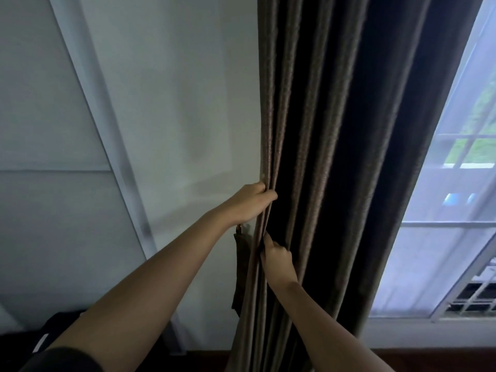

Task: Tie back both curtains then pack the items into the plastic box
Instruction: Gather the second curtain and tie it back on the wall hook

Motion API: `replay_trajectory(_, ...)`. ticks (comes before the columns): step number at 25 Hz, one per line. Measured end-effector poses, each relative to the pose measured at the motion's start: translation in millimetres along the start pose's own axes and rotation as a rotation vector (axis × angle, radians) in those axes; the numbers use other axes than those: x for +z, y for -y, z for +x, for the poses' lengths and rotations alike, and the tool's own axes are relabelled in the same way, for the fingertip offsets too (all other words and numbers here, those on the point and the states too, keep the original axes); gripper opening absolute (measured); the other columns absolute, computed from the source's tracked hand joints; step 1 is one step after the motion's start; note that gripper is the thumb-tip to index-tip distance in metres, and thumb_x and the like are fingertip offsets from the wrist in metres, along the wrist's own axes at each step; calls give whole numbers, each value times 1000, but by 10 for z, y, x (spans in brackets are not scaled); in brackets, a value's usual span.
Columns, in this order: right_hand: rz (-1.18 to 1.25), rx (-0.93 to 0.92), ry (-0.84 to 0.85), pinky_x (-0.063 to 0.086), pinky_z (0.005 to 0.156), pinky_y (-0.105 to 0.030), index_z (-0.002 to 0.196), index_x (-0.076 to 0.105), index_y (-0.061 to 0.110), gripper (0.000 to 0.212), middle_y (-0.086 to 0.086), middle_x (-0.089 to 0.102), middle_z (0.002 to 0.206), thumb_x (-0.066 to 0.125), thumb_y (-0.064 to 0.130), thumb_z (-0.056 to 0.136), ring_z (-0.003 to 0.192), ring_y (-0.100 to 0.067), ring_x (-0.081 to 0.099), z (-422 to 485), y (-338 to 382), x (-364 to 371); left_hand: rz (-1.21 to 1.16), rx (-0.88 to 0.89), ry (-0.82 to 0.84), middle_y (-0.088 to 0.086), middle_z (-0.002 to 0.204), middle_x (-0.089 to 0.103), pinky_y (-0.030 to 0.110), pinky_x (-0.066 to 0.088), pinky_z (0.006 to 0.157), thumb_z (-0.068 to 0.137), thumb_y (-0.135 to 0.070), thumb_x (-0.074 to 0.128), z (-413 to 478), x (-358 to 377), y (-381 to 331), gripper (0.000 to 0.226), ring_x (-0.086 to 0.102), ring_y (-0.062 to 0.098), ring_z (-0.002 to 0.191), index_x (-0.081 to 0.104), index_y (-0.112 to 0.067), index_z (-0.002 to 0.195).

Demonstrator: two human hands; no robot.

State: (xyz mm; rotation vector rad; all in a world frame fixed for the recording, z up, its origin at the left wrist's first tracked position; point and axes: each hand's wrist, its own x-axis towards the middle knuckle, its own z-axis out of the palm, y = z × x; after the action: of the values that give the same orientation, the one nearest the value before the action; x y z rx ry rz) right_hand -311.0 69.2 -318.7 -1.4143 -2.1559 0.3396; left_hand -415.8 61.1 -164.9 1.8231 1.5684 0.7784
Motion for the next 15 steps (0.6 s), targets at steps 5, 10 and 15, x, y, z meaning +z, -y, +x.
replay_trajectory(5, 95, -70, -45, 54, 86, -37, 138, 41, 9, 43, -12, 65, 111, 45, 12, 95, 95, -23, 65, -160, 9, 54, 185, 153, -114, 0, 87, 60, 12, 45, 59, 97, -30, 45, 27, 113, -91, 26, 58, 14, 73, 53, -9, 109)
replay_trajectory(10, 263, -143, -614, 25, 106, -9, 120, 54, 6, 41, -14, 45, 130, 64, 23, 84, 125, -8, 34, -23, 76, -373, 301, 134, -82, 11, 78, 51, 33, 38, 60, 98, -13, 34, 58, 24, 25, 20, 49, 22, 66, 49, 0, 92)
replay_trajectory(15, 372, 15, -560, 45, 98, -32, 136, 35, 9, 52, -11, 51, 127, 59, 12, 89, 113, -20, 52, 422, 196, -807, 307, 146, -58, 1, 77, 51, 19, 37, 56, 96, -8, 34, -21, -49, 64, 41, 50, 13, 66, 28, -6, 137)
